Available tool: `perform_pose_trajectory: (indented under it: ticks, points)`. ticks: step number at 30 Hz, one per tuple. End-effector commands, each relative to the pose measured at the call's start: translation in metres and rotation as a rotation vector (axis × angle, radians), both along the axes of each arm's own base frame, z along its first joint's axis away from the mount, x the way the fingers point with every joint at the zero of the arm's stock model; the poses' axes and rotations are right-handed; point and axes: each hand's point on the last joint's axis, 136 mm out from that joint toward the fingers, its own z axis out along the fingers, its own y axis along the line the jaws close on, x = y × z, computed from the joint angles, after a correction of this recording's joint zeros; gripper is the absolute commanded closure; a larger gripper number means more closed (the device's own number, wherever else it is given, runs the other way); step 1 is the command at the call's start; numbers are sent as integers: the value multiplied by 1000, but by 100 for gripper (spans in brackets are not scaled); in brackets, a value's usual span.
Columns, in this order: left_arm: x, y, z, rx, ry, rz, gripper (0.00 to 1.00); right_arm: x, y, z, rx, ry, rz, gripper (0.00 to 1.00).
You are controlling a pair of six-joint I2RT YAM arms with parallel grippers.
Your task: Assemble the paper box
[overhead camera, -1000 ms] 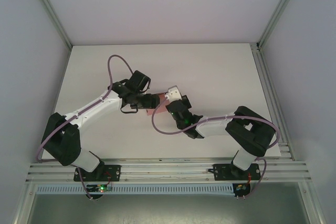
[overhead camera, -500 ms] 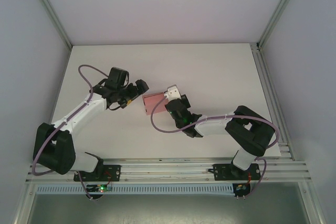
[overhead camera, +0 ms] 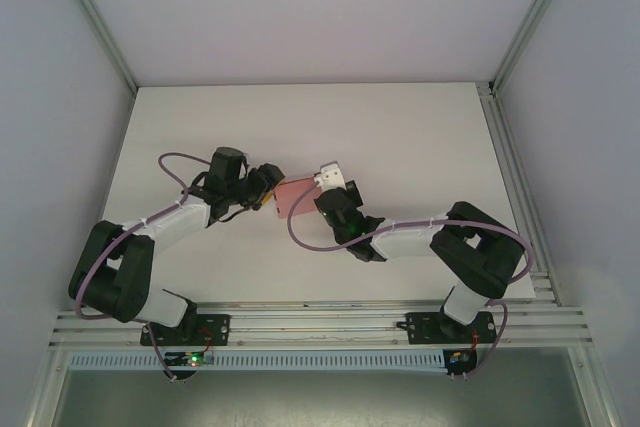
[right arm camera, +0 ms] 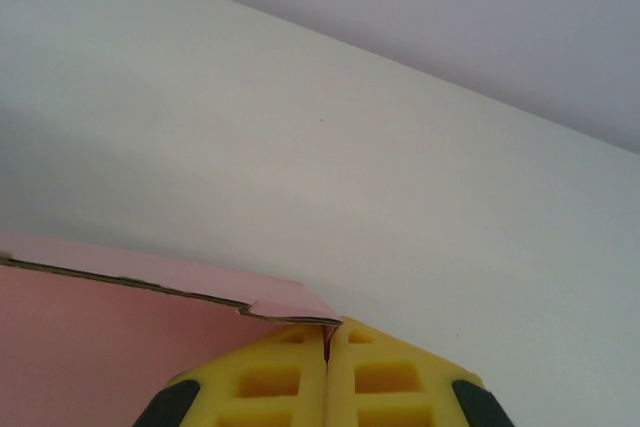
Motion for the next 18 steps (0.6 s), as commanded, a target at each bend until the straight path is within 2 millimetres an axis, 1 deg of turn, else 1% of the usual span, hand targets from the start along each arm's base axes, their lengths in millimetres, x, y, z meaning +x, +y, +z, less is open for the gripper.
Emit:
perform_pose_trajectory:
  ticks: [1, 2, 3, 4, 6, 7, 8, 9, 11, 12, 13, 15, 18]
  points:
    - [-11, 5, -41, 69, 37, 5, 44, -28, -14, -61, -147, 203, 55, 100]
    - [-13, 9, -50, 94, 57, 16, 49, -29, -11, -58, -119, 205, 68, 100]
    - [-14, 8, -54, 95, 46, 2, 53, -30, -7, -53, -88, 204, 92, 100]
    - [-13, 6, -56, 90, 24, -14, 56, -32, -2, -47, -53, 203, 120, 98]
    - [-14, 0, -59, 90, -8, -46, 59, -36, 10, -33, 29, 203, 199, 91]
    - [-15, -2, -61, 100, -24, -59, 60, -37, 12, -26, 66, 201, 221, 86]
    - [-16, -3, -63, 122, -36, -73, 61, -36, 12, -19, 109, 201, 228, 79]
    - [-17, -6, -64, 134, -53, -93, 63, -36, 11, -13, 147, 203, 235, 74]
    - [-20, -9, -66, 159, -72, -116, 64, -34, 6, -3, 214, 206, 242, 72]
    - [-21, -11, -67, 161, -81, -128, 65, -34, 5, 1, 237, 205, 251, 69]
    - [-23, -11, -68, 173, -84, -130, 65, -34, 3, 4, 256, 205, 252, 65]
    - [-28, -12, -69, 185, -110, -148, 69, -34, 1, 9, 295, 208, 260, 57]
    - [-36, -11, -71, 213, -133, -179, 69, -36, 1, 18, 364, 216, 283, 45]
